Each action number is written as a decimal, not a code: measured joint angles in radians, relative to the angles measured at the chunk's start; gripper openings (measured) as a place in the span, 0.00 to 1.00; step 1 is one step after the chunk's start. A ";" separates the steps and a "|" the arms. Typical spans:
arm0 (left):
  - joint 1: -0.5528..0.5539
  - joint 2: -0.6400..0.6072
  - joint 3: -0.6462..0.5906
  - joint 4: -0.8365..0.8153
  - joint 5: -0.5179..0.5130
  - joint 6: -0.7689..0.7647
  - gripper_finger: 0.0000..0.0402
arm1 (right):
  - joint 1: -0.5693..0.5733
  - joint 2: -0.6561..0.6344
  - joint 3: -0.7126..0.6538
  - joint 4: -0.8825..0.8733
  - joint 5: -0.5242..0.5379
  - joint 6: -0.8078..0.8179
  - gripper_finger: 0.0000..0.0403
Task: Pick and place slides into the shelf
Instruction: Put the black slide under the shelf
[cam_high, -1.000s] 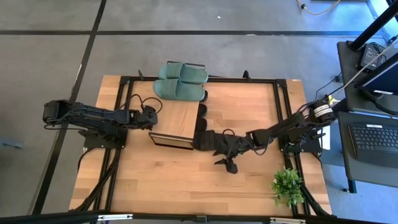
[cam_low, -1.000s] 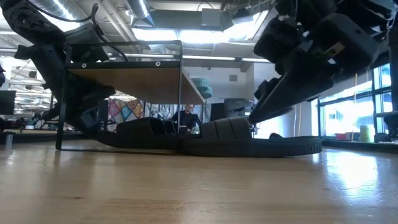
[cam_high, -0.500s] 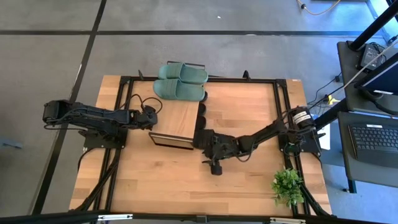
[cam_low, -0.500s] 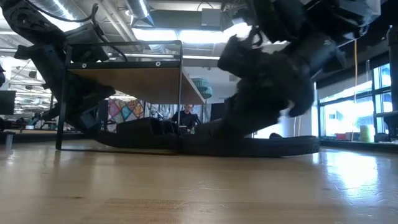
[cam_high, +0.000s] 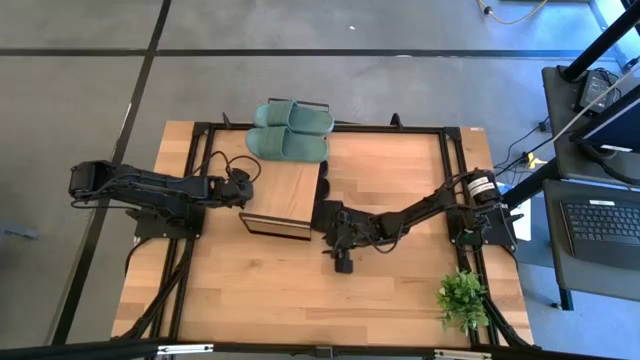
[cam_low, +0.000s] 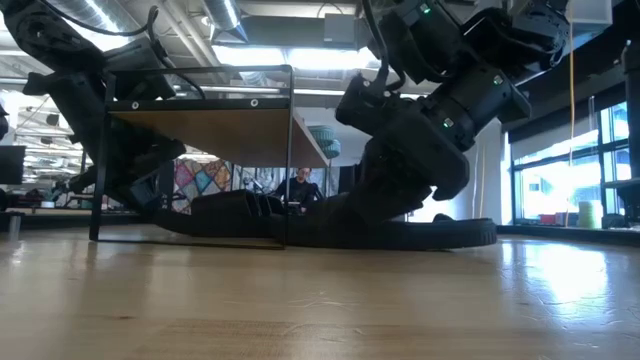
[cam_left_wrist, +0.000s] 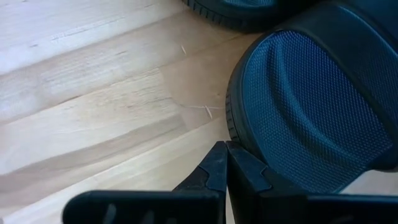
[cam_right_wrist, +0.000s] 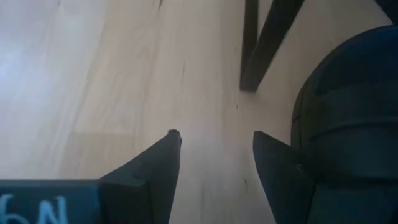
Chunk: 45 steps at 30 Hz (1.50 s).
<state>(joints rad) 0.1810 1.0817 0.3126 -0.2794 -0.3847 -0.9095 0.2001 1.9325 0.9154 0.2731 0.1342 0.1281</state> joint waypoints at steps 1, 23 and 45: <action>0.000 0.000 0.000 0.000 0.000 0.003 0.00 | 0.000 -0.005 -0.001 -0.011 0.000 -0.004 0.50; -0.001 0.000 0.000 -0.054 -0.052 0.004 0.00 | 0.036 -0.274 -0.003 -0.300 -0.152 -0.023 0.50; -0.001 -0.001 0.003 -0.181 0.033 0.001 0.00 | -0.176 -0.504 -0.159 -0.978 -0.001 0.066 0.50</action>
<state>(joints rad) 0.1801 1.0805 0.3153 -0.4601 -0.3521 -0.9085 0.0239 1.4284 0.7567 -0.7045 0.1334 0.1941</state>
